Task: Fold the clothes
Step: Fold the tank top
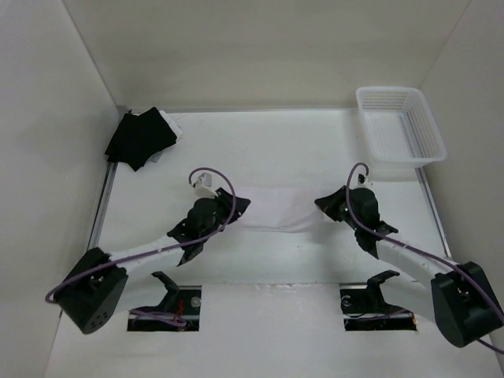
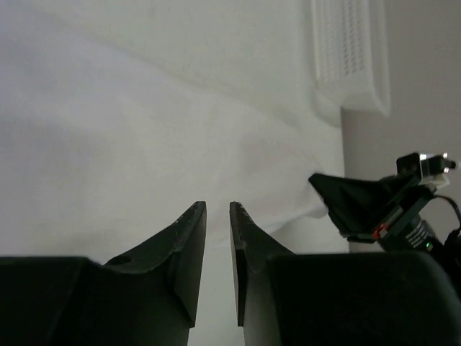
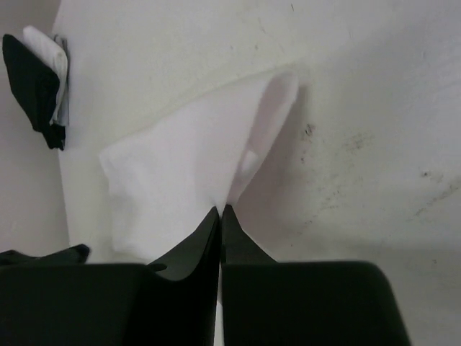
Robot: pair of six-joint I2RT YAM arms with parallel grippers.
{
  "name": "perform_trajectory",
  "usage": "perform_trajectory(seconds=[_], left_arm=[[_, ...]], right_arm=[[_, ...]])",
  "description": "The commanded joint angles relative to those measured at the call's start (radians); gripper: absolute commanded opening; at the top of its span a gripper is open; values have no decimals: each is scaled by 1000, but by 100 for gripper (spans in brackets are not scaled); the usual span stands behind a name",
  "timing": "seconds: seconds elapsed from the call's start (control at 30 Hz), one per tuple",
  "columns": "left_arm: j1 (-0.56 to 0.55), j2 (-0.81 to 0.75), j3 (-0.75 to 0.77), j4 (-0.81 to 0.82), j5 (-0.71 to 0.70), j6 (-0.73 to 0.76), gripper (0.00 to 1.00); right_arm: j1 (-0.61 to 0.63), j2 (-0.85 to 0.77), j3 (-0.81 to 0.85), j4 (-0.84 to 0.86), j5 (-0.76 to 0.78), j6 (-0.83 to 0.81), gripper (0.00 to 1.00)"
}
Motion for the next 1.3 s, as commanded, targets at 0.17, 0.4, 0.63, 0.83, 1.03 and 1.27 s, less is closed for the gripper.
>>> perform_trajectory(seconds=[0.17, 0.4, 0.63, 0.83, 1.03, 1.27], left_arm=[[200, -290, -33, -202, 21, 77, 19], [338, -508, -90, -316, 89, 67, 19], [471, -659, -96, -422, 161, 78, 20], [596, -662, -78, -433, 257, 81, 21], [519, -539, -64, -324, 247, 67, 21], [229, -291, -9, -155, 107, 90, 21]], right_arm=[[230, 52, 423, -344, 223, -223, 3], [479, 438, 806, -522, 300, -279, 5], [643, 811, 1199, -670, 329, -271, 13], [703, 847, 1246, -647, 306, -248, 43], [673, 614, 977, -446, 282, -259, 31], [505, 578, 801, -225, 64, -283, 8]])
